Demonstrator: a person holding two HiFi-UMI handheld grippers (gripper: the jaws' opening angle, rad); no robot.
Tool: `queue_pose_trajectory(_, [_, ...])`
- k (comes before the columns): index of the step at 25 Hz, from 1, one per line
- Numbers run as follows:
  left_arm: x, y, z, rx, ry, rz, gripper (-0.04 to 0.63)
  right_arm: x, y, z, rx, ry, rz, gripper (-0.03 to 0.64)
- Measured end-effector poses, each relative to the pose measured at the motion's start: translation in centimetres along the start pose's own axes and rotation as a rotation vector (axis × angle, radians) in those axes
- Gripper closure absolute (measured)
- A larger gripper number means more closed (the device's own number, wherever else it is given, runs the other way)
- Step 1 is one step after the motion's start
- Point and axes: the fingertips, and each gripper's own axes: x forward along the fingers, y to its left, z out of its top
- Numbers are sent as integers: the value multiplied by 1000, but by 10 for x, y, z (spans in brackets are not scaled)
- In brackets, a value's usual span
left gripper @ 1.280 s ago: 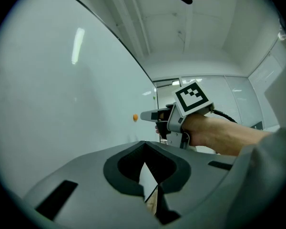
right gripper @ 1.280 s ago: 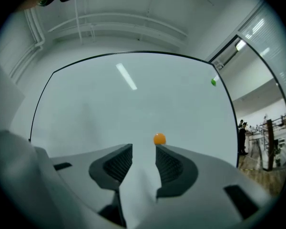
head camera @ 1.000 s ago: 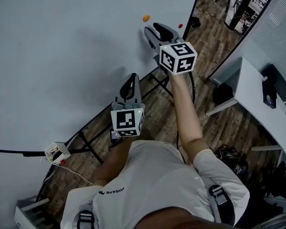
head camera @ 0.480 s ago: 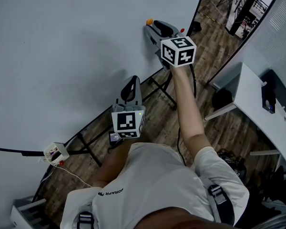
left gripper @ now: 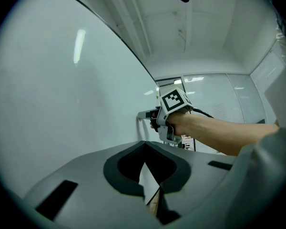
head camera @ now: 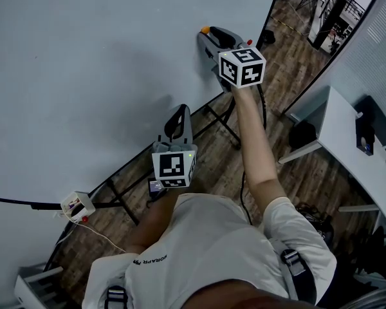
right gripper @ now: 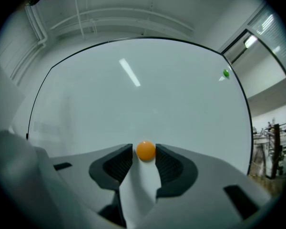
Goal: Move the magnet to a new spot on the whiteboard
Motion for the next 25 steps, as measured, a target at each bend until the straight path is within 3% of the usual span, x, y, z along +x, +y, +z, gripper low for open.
queue_pose_trajectory(25, [4, 5, 7, -19, 2, -26, 595, 5, -6, -1, 19, 30, -48, 488])
